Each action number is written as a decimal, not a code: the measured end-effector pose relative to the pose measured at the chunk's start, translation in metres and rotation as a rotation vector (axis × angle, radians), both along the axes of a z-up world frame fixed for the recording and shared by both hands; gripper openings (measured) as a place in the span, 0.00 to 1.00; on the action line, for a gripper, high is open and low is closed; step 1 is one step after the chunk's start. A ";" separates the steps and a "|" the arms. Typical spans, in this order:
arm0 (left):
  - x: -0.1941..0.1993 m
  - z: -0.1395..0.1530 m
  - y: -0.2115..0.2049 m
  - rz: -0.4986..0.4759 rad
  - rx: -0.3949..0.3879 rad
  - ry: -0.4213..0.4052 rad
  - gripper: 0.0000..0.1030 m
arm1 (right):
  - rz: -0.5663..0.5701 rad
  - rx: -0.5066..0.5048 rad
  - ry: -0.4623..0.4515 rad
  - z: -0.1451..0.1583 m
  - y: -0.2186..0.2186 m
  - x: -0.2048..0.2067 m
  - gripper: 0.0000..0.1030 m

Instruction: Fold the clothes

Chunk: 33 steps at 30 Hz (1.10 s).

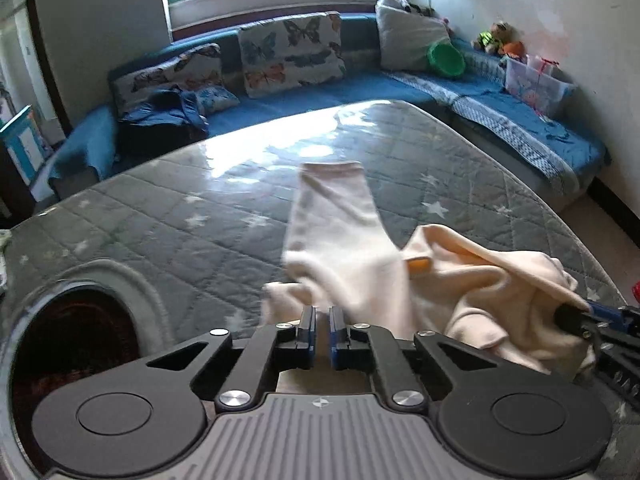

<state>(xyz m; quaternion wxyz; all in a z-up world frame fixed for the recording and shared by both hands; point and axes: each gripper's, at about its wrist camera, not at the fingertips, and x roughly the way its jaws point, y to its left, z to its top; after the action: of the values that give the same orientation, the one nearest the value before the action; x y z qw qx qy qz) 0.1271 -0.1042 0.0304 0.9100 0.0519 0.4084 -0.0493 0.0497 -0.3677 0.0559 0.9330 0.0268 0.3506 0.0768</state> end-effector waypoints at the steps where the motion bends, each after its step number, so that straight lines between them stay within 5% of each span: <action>1: -0.003 0.002 0.005 0.008 -0.003 -0.004 0.06 | 0.000 0.002 -0.003 0.001 -0.001 -0.002 0.12; 6: -0.010 0.011 0.014 -0.003 -0.056 0.013 0.09 | 0.002 0.007 -0.019 0.008 -0.002 -0.013 0.09; 8: -0.012 0.013 0.008 -0.010 -0.074 0.016 0.23 | 0.004 0.010 -0.027 0.010 -0.002 -0.017 0.08; 10: -0.012 0.014 -0.001 -0.026 -0.075 0.006 0.55 | 0.006 0.013 -0.032 0.013 -0.002 -0.021 0.08; 15: -0.003 0.003 -0.022 -0.038 -0.075 0.034 0.57 | 0.005 -0.007 -0.029 0.011 -0.002 -0.027 0.08; 18: 0.003 -0.008 -0.030 -0.034 -0.050 0.051 0.51 | 0.005 -0.015 -0.027 0.011 -0.003 -0.027 0.08; 19: 0.004 -0.011 -0.030 -0.035 -0.046 0.055 0.31 | 0.007 -0.014 -0.029 0.011 -0.003 -0.027 0.08; 22: 0.005 -0.019 -0.027 -0.037 -0.048 0.074 0.13 | 0.019 -0.019 -0.029 0.010 -0.001 -0.024 0.09; 33: -0.013 0.011 0.007 -0.001 -0.074 -0.044 0.02 | 0.030 0.000 -0.032 0.006 0.004 -0.020 0.09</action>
<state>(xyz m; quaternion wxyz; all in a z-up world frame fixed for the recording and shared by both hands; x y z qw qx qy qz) 0.1146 -0.0971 0.0411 0.9200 0.0194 0.3862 -0.0634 0.0296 -0.3642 0.0618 0.9372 0.0201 0.3359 0.0914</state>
